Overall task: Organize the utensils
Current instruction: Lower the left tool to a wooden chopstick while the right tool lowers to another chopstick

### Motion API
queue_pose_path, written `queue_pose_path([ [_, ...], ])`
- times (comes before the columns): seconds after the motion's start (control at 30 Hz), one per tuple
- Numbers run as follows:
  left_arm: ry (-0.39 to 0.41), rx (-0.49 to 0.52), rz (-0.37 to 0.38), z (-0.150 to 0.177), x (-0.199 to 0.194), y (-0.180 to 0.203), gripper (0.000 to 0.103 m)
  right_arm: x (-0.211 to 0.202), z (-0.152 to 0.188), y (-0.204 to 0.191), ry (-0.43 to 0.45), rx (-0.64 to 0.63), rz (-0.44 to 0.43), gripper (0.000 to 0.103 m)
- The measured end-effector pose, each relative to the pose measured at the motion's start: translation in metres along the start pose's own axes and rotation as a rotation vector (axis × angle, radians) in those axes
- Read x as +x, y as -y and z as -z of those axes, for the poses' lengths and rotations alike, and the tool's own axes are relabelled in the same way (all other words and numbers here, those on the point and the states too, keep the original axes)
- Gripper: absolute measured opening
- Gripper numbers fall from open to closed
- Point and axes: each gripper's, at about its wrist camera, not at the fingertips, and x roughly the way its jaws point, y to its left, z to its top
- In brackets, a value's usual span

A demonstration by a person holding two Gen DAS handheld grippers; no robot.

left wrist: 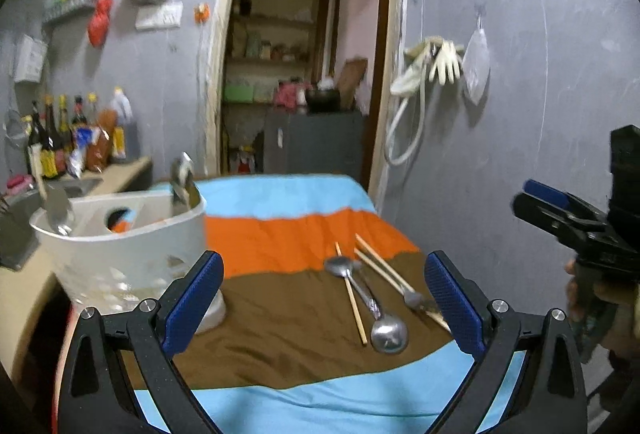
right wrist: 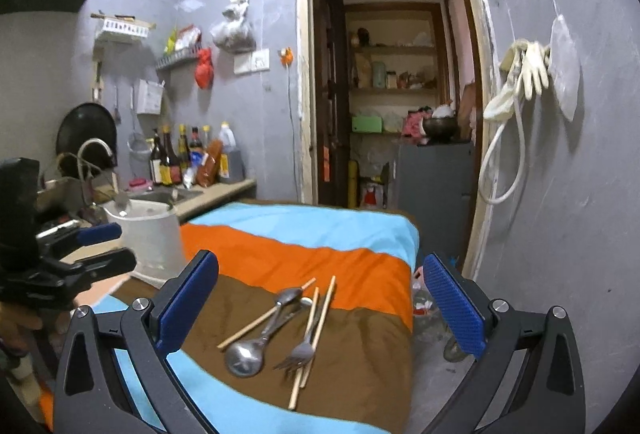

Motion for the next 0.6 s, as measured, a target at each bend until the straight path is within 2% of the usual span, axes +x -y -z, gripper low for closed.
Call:
queue_pose_path([
  [0.2,-0.137,-0.008,0.027,0.007,0.039,-0.007,0.097,0.042,0.011,0.024,-0.080,0.049,-0.024,0.101],
  [0.27,-0.183,-0.016,0.043,0.009,0.052,-0.009,0.090,0.055,0.015,0.029,-0.111,0.049,-0.029,0.097],
  [0.33,-0.239,-0.023,0.063,0.010,0.068,-0.011,0.074,0.068,0.018,0.031,-0.148,0.047,-0.033,0.091],
  [0.4,-0.291,-0.030,0.084,0.012,0.081,-0.012,0.065,0.080,0.019,0.033,-0.181,0.047,-0.040,0.081],
  [0.6,-0.463,-0.053,0.144,0.017,0.124,-0.013,0.037,0.112,0.029,0.039,-0.289,0.047,-0.052,0.061],
])
